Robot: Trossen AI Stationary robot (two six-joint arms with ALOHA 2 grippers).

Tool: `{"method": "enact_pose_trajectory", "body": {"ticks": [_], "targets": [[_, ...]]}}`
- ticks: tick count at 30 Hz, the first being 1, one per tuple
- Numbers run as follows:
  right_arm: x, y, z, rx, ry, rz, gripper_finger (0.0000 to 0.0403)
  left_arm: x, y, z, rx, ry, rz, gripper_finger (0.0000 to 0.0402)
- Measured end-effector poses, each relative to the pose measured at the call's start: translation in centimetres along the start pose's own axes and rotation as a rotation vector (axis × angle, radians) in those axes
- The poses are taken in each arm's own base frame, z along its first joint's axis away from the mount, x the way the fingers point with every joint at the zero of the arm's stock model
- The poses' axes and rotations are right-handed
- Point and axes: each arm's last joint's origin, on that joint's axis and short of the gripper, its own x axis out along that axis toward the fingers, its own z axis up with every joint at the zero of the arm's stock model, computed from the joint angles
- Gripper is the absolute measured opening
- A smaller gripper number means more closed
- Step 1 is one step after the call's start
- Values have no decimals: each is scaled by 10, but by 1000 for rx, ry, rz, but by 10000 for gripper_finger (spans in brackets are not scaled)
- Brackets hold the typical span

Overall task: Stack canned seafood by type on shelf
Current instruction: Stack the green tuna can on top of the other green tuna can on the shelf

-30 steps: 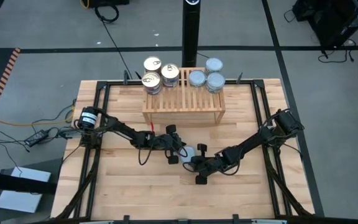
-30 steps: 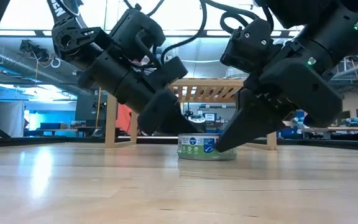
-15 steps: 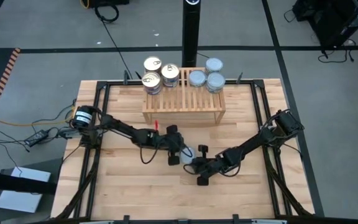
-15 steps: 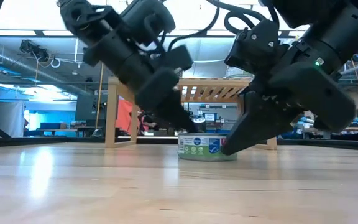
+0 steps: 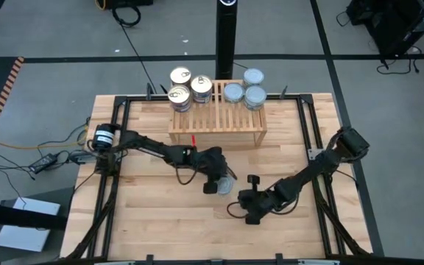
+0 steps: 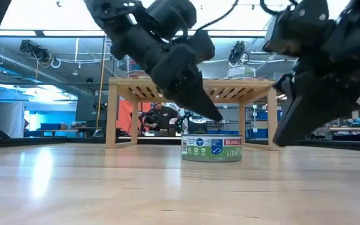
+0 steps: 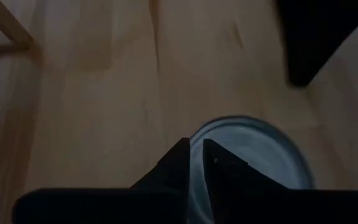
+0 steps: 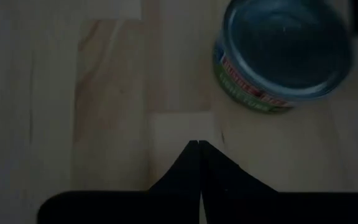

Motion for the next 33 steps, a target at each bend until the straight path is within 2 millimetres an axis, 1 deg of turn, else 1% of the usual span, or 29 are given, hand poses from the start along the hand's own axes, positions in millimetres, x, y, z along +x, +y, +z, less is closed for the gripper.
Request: {"method": "enact_pose_trajectory", "body": {"ticks": [3, 7, 11, 18, 25, 33], "targets": [[-7, 3, 1, -6, -30, -8, 7, 6, 9, 4, 38, 47, -6, 49], [-8, 4, 0, -12, -37, -15, 7, 15, 16, 6, 58, 93, -45, 49], [-8, 4, 0, -12, -36, -17, 7, 20, 19, 12, 80, 100, -117, 50], [-8, 4, 0, -10, -35, -18, 7, 30, 23, 12, 69, 142, -141, 57], [-8, 4, 0, -9, -39, -20, 7, 30, 26, 10, 58, 160, -148, 58], [-8, 4, 0, -9, -39, -20, 7, 29, 28, 22, 90, 152, -125, 62]]}}
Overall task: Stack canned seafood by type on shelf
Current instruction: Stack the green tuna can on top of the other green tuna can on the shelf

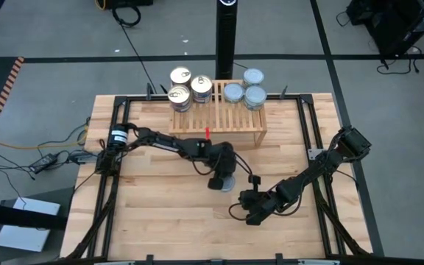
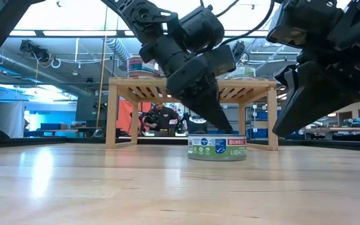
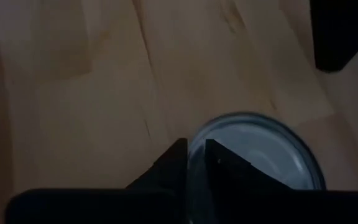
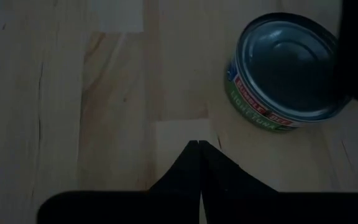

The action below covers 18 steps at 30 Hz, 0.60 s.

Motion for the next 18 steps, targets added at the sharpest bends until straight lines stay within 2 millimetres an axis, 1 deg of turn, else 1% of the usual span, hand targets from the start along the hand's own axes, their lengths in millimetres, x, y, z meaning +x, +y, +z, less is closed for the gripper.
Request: {"method": "enact_pose_trajectory", "body": {"ticks": [3, 9, 11, 14, 18], "targets": [[0, 0, 0, 0, 1, 0, 7, -2, 1, 5, 23, -8, 3, 77], [0, 1, 0, -1, 0, 2, 7, -2, 1, 4, 25, -3, 5, 139], [0, 1, 0, -1, 0, 2, 7, -2, 2, 3, 24, 3, 11, 153], [0, 1, 0, 0, -3, 3, 7, -3, 6, 2, 14, 6, 17, 156], [0, 1, 0, 1, -7, 5, 7, -5, 12, -1, -28, 15, -7, 138]]}}
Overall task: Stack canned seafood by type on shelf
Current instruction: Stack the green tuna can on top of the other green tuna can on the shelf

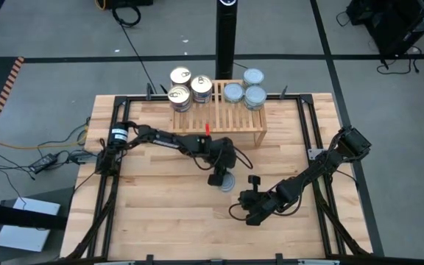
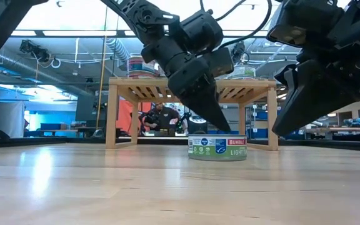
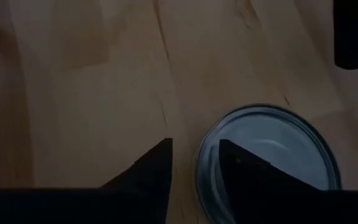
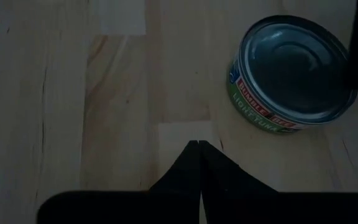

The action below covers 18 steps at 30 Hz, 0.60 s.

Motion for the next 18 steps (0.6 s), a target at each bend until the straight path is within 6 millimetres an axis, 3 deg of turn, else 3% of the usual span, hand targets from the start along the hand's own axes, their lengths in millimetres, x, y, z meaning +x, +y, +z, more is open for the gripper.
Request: {"method": "enact_pose_trajectory", "body": {"ticks": [18], "targets": [[0, 0, 0, -1, -3, 2, 7, 3, 4, -14, -151, 110, -70, 42]]}}
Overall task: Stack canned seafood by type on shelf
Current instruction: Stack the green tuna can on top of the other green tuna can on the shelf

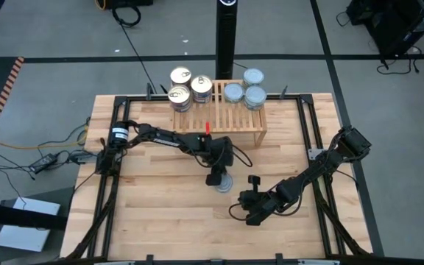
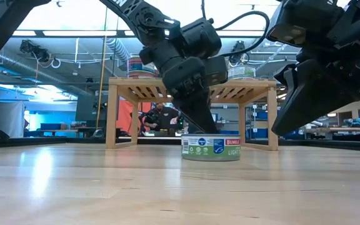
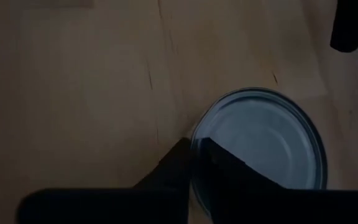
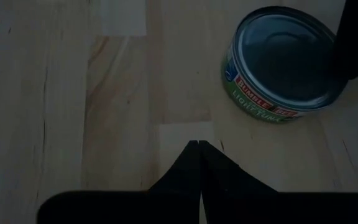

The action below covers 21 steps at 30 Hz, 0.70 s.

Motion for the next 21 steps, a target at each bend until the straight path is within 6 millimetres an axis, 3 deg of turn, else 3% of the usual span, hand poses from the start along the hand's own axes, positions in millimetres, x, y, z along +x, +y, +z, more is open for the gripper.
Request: {"method": "enact_pose_trajectory", "body": {"ticks": [5, 21], "targets": [[0, 0, 0, 0, 0, 0, 7, -5, -1, 1, 7, -4, 27, 5], [0, 0, -3, -3, 21, -10, 7, -29, -8, 10, 105, -25, 233, 1]]}}
